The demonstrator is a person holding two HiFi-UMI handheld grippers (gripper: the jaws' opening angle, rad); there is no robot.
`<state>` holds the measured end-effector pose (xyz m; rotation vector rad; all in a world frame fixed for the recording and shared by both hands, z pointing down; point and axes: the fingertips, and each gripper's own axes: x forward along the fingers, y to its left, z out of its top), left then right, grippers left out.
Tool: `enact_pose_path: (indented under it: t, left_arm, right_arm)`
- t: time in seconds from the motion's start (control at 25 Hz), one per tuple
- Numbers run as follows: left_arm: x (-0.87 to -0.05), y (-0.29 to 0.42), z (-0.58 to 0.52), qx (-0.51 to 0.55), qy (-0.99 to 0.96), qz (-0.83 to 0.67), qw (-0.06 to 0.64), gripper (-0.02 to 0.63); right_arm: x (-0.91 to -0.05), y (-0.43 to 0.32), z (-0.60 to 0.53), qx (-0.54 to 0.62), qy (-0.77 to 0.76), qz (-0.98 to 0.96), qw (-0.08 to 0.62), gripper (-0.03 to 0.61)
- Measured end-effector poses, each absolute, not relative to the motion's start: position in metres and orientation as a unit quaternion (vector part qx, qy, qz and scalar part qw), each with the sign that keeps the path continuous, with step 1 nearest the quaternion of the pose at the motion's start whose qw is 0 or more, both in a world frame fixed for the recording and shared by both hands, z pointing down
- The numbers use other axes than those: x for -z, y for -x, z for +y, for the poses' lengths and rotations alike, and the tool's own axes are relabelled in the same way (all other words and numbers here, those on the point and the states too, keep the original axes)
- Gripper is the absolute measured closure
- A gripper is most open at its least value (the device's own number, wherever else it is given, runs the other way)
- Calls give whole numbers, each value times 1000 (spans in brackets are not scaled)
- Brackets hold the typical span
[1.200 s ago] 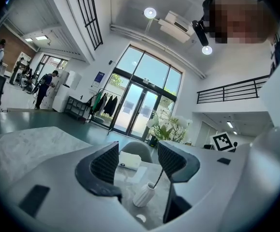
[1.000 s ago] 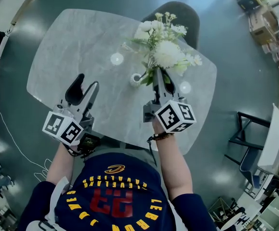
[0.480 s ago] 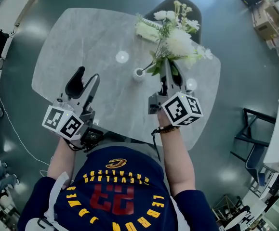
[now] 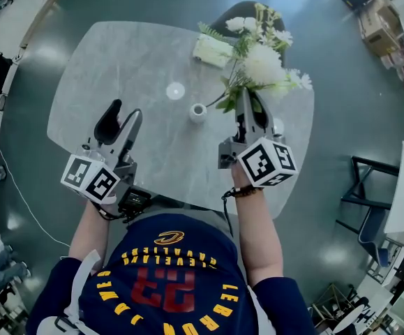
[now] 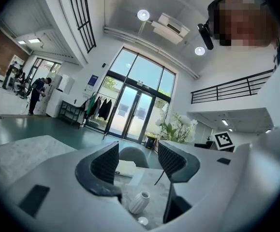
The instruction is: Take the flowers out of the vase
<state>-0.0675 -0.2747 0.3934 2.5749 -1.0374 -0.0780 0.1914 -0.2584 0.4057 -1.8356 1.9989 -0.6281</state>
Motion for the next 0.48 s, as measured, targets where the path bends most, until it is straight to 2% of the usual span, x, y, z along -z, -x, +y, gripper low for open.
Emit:
enact_pose_path:
  t: [0.36,0.48]
  left_arm:
    - [-381,58,-277,38,-917,-355,179,356]
    - [-379,56,-270,39,-917,-355,180,356]
  right_arm:
    - [-361,-203,-249,204,626,716,231,531]
    - [-358,-209,-237,203,630,714,227,531]
